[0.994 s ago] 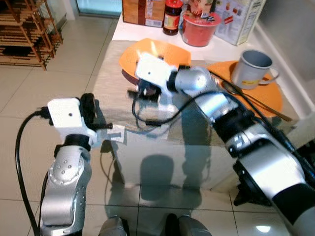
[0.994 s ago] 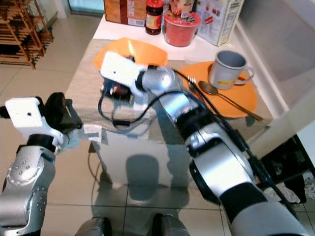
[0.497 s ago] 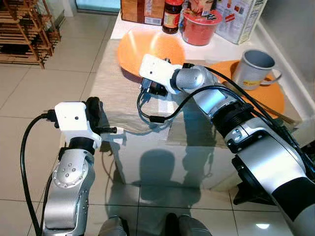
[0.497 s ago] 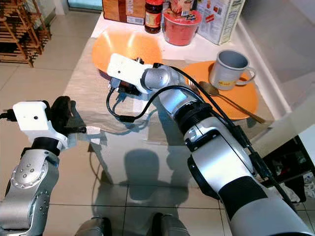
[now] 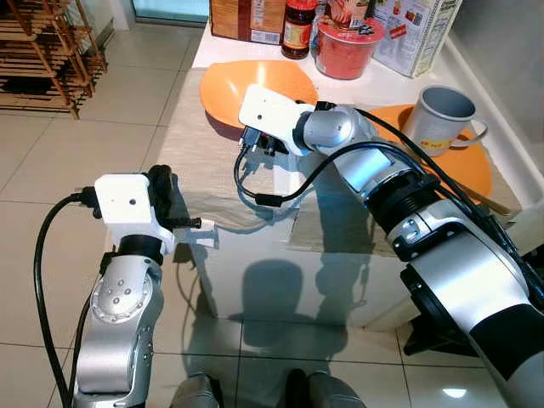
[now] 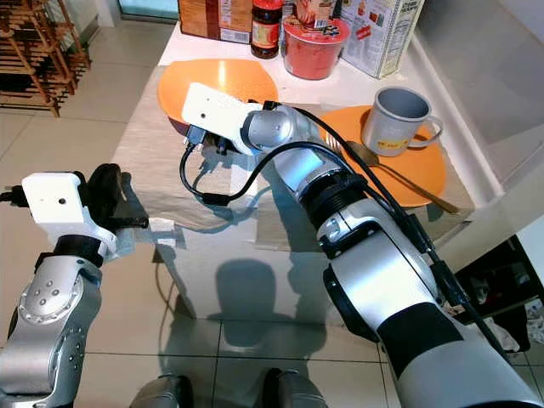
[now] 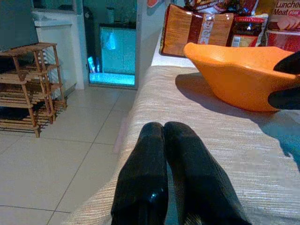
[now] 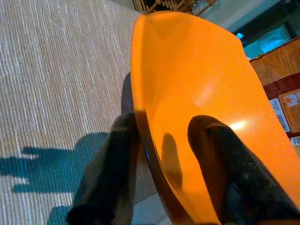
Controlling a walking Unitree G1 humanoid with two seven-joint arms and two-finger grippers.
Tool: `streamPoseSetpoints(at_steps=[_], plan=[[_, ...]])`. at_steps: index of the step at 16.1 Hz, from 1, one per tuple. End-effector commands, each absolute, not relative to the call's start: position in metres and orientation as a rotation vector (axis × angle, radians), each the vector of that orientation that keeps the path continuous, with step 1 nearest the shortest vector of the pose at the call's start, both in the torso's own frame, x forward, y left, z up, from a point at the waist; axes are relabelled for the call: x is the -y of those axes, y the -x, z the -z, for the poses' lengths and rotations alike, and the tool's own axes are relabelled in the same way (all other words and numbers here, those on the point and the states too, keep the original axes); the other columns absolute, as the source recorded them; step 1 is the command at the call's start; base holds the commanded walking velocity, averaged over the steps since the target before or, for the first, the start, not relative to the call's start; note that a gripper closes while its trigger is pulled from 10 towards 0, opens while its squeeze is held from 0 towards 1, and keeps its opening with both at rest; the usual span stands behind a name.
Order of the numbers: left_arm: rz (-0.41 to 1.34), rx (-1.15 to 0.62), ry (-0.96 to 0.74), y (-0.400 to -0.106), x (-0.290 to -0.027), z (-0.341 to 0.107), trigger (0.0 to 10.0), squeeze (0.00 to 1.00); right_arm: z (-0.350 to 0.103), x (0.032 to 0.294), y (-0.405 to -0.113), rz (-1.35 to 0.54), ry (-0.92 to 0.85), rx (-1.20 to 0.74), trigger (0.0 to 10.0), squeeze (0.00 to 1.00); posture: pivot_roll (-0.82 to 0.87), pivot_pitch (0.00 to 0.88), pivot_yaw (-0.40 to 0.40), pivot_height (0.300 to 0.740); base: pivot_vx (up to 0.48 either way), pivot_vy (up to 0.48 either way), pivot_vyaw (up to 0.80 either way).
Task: Setting the table
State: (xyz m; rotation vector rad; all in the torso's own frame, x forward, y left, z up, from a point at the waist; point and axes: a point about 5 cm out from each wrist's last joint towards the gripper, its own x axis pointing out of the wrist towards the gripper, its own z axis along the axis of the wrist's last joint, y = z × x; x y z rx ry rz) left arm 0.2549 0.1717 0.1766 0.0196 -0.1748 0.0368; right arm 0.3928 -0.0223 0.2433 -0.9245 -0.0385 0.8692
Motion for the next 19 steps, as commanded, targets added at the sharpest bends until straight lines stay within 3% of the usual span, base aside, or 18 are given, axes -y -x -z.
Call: streamPoseSetpoints(at_steps=[1, 5, 15, 17, 19], plan=[[-0.018, 0.174, -0.021, -0.256, -0.169, -0.176, 10.0, 0.00, -0.254, 0.021, -0.392, -0.882, 0.979, 0.064, 0.0, 0.00, -0.03, 0.106, -0.054, 0.740, 0.000, 0.000, 0.00], [-0.014, 0.173, -0.023, -0.256, -0.168, -0.176, 10.0, 0.00, -0.240, 0.027, -0.395, -0.855, 1.048, -0.002, 0.0, 0.00, -0.03, 0.106, -0.055, 0.740, 0.000, 0.000, 0.00], [-0.015, 0.180, -0.026, -0.256, -0.169, -0.178, 10.0, 0.00, -0.250, 0.024, -0.394, -0.821, 1.059, 0.068, 0.0, 0.00, -0.03, 0.108, -0.050, 0.740, 0.000, 0.000, 0.00], [-0.017, 0.179, -0.027, -0.257, -0.169, -0.178, 10.0, 0.00, -0.255, 0.016, -0.390, -0.817, 0.992, 0.166, 0.0, 0.00, -0.03, 0.106, -0.051, 0.740, 0.000, 0.000, 0.00], [-0.045, 0.185, -0.035, -0.260, -0.173, -0.180, 10.0, 0.00, -0.292, 0.001, -0.378, -0.741, 0.749, 0.500, 0.0, 0.00, -0.02, 0.099, -0.053, 0.740, 0.000, 0.000, 0.00]])
